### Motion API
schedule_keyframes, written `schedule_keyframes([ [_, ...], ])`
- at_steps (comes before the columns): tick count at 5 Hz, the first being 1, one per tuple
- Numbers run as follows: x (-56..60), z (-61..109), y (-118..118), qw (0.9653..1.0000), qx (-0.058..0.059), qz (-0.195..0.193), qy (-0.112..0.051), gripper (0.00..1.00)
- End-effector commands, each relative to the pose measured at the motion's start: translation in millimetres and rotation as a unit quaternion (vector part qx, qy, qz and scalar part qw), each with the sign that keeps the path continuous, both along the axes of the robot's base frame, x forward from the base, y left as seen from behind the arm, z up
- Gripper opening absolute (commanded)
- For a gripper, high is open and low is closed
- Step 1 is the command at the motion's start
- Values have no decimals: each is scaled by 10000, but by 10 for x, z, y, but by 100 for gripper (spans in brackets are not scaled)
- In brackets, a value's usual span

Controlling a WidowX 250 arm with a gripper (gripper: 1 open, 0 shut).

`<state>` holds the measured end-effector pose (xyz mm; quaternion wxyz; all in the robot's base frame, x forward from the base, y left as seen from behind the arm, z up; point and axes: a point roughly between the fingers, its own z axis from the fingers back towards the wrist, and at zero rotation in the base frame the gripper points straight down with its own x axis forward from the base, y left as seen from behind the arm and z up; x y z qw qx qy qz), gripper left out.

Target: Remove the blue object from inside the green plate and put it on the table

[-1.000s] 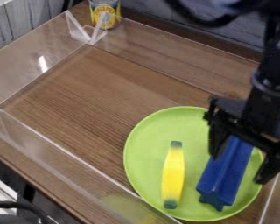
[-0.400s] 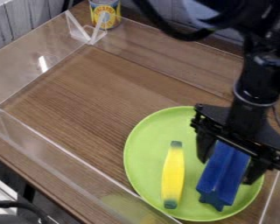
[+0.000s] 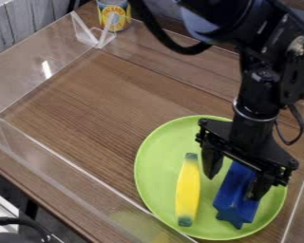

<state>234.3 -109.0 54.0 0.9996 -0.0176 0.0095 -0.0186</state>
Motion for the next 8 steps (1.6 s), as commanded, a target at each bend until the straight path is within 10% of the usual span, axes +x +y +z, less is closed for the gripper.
schedule_keyframes([
  [1, -17, 142, -55, 9994, -122, -184, -258, 100],
  [5, -42, 222, -366, 9977, -191, 241, -603, 100],
  [8, 53, 320, -112, 9939, -121, 893, -632, 100],
])
